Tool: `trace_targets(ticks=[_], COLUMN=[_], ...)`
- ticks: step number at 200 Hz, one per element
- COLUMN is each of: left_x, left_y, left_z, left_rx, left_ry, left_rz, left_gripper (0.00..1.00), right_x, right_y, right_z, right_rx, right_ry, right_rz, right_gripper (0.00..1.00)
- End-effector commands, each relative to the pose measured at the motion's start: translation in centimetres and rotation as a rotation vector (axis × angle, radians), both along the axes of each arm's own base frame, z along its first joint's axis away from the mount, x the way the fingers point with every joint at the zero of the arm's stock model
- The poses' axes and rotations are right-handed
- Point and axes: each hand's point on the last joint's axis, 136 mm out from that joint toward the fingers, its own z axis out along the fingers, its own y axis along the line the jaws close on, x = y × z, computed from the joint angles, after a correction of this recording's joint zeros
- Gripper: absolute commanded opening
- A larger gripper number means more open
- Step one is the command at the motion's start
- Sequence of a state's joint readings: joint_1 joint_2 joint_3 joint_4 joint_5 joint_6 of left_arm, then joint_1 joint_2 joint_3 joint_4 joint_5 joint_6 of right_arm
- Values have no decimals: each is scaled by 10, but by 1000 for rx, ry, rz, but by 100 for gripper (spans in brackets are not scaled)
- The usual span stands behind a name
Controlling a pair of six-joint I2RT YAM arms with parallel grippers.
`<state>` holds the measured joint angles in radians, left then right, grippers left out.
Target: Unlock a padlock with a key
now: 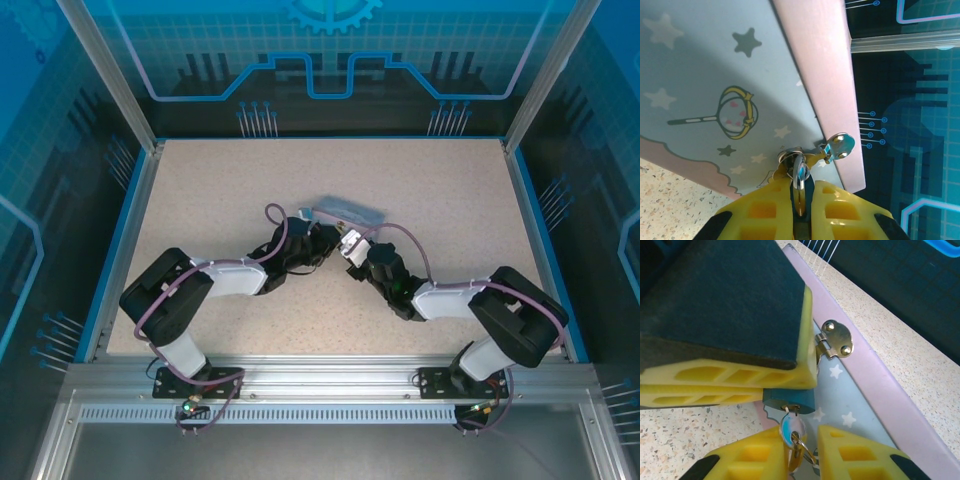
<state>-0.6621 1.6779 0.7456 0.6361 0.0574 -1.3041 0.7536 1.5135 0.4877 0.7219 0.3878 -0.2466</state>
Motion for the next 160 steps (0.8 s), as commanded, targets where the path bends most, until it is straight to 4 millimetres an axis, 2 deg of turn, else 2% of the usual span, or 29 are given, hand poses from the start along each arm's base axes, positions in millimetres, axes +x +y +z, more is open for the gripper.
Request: trace_targets(ticks=[1, 60, 95, 160], left_x=[3, 2, 1, 0], left_y=[-12, -10, -10, -10], left_z=[27, 23, 22, 17], left_rx=[-54, -48, -44, -33], left_ry=[-48, -38, -37, -34], left_rz=[-35, -32, -33, -39], left_gripper=[0, 0, 0, 0], right_x=[12, 12, 12, 7], right_y=[0, -2, -5, 3], right_z=[16, 28, 30, 29], right_rx=[65, 120, 141, 241], right_ry=[-25, -35, -27, 57], right_rz=[-31, -25, -16, 55], right_gripper=[20, 15, 4, 0])
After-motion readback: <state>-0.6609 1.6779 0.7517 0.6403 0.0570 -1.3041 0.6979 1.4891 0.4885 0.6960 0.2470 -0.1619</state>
